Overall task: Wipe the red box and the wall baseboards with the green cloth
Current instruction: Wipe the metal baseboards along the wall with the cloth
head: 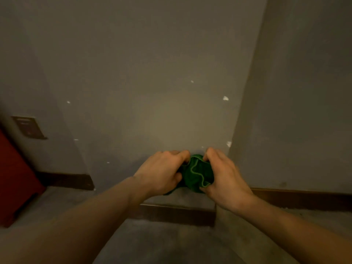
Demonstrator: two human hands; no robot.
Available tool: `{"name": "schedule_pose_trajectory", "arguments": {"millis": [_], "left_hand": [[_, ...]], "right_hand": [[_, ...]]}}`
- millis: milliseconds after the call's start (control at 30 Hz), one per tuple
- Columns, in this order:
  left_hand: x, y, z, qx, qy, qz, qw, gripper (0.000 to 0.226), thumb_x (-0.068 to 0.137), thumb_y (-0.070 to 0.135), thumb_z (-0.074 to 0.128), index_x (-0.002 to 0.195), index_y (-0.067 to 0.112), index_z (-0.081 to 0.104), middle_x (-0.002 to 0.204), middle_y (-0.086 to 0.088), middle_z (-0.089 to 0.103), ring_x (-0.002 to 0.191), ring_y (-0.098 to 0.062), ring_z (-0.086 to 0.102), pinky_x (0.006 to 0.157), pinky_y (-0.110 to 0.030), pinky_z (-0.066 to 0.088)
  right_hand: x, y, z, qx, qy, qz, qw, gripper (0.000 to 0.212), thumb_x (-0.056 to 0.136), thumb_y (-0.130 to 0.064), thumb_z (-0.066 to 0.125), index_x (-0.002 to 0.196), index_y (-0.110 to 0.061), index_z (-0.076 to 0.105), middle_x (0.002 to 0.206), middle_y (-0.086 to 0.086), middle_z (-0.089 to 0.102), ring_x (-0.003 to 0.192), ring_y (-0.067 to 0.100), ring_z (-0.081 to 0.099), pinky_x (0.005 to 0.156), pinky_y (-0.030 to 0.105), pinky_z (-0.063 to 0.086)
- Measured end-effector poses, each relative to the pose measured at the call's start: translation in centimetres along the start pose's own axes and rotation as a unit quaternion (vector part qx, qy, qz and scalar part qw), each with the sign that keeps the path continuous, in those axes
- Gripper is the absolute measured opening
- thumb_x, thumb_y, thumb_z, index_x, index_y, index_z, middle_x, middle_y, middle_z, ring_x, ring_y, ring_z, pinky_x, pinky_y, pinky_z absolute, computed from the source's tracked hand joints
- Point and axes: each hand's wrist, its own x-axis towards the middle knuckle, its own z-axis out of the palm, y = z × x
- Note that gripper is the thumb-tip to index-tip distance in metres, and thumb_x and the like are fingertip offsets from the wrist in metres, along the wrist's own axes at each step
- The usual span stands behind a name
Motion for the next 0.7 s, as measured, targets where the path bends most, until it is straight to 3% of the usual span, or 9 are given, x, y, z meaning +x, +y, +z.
{"name": "schedule_pose_trajectory", "arguments": {"millis": [167, 333, 500, 700], "left_hand": [[-5.0, -6.2, -4.4, -0.015, 0.035, 0.009, 0.999, 0.025, 0.086, 0.017, 0.066, 0.103, 0.020, 0.048, 0.096, -0.003, 0.062, 0.085, -0.029, 0.059, 0.070, -0.042, 0.048], [-11.3, -12.8, -5.7, -0.016, 0.042, -0.035, 0.998, 0.025, 0.085, 0.021, 0.066, 0.099, 0.027, 0.046, 0.098, 0.003, 0.065, 0.086, -0.024, 0.062, 0.071, -0.041, 0.049], [-18.9, -20.1, -5.6, -0.012, 0.047, -0.096, 0.994, 0.023, 0.085, 0.024, 0.067, 0.098, 0.031, 0.049, 0.089, 0.007, 0.064, 0.080, -0.019, 0.062, 0.066, -0.039, 0.047], [-26.7, -27.4, -2.2, -0.031, 0.026, -0.183, 0.982, 0.023, 0.085, 0.025, 0.063, 0.099, 0.034, 0.047, 0.094, 0.011, 0.060, 0.076, -0.012, 0.058, 0.066, -0.035, 0.047]], "right_hand": [[2.9, -7.9, 2.0, -0.092, -0.017, -0.076, 0.993, 0.053, 0.076, -0.031, 0.077, 0.096, -0.034, 0.029, 0.097, -0.002, 0.042, 0.076, 0.032, 0.057, 0.056, 0.038, 0.040], [5.6, -15.0, 7.2, -0.182, -0.055, -0.136, 0.972, 0.053, 0.075, -0.024, 0.074, 0.105, -0.026, 0.031, 0.097, 0.005, 0.045, 0.076, 0.036, 0.058, 0.055, 0.040, 0.037], [7.5, -21.1, 15.1, -0.146, -0.096, -0.139, 0.975, 0.051, 0.076, -0.026, 0.073, 0.106, -0.026, 0.032, 0.099, 0.005, 0.047, 0.081, 0.036, 0.058, 0.059, 0.043, 0.046], [8.2, -25.9, 25.5, -0.102, -0.153, -0.114, 0.976, 0.060, 0.076, -0.026, 0.078, 0.114, -0.026, 0.031, 0.112, 0.005, 0.048, 0.093, 0.035, 0.060, 0.070, 0.043, 0.050]]}}
